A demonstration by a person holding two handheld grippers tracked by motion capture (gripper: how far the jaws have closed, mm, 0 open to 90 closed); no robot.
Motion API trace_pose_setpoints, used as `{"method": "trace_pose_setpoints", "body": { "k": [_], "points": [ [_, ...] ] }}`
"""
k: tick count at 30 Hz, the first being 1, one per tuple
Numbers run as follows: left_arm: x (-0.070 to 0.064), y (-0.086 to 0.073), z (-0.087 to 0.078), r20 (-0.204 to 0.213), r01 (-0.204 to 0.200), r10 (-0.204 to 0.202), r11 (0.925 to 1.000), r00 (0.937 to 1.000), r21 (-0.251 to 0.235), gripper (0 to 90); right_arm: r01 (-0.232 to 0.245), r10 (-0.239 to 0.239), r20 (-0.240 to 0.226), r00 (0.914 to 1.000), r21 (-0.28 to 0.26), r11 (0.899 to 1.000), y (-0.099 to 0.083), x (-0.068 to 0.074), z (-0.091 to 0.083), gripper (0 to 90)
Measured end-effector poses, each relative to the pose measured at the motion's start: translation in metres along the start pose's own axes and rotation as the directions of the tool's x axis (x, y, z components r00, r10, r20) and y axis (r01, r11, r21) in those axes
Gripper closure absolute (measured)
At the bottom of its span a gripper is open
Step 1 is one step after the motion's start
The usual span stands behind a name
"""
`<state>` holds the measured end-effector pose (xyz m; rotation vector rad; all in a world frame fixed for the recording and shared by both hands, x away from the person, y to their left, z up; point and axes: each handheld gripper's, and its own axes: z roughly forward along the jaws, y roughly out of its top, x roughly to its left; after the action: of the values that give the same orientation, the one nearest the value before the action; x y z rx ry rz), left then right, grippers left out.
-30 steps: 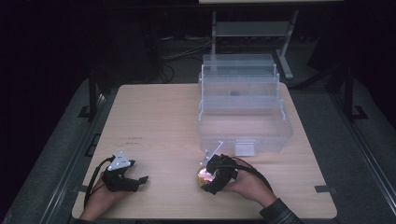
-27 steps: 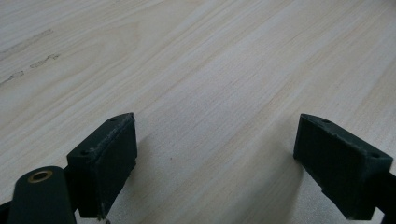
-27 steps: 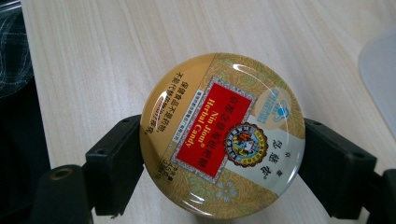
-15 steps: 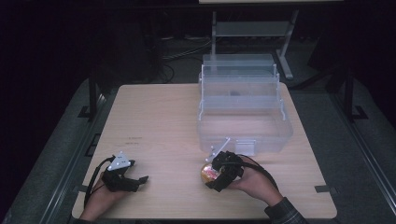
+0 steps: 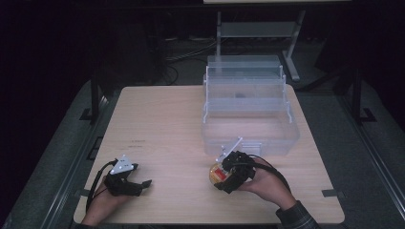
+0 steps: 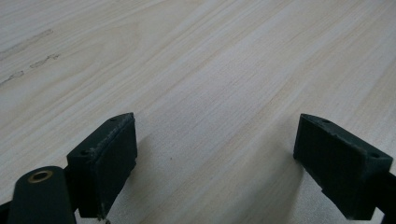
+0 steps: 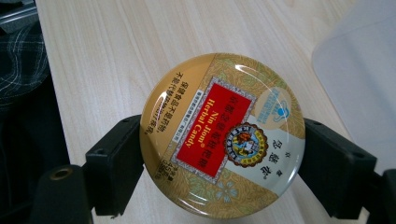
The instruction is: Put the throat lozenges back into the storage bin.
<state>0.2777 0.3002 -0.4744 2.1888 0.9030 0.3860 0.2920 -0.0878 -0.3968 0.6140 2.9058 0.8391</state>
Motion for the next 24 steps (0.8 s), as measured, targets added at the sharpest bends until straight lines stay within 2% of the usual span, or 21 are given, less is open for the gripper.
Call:
{"method": "trace_pose_setpoints", "body": {
  "k": [14,24],
  "points": [
    [0.0,0.0,0.0,0.0,0.0,0.0,1.0,1.0,0.0,12.5,-0.008,0.008,0.029,0.9996,-0.019,1.0,-0.003,-0.005,-0.021,19.6],
    [0.0,0.0,0.0,0.001,0.001,-0.001,1.0,1.0,0.002,12.5,-0.038,0.041,0.057,0.9975,-0.046,0.998,-0.008,-0.012,-0.044,19.6]
  ]
}}
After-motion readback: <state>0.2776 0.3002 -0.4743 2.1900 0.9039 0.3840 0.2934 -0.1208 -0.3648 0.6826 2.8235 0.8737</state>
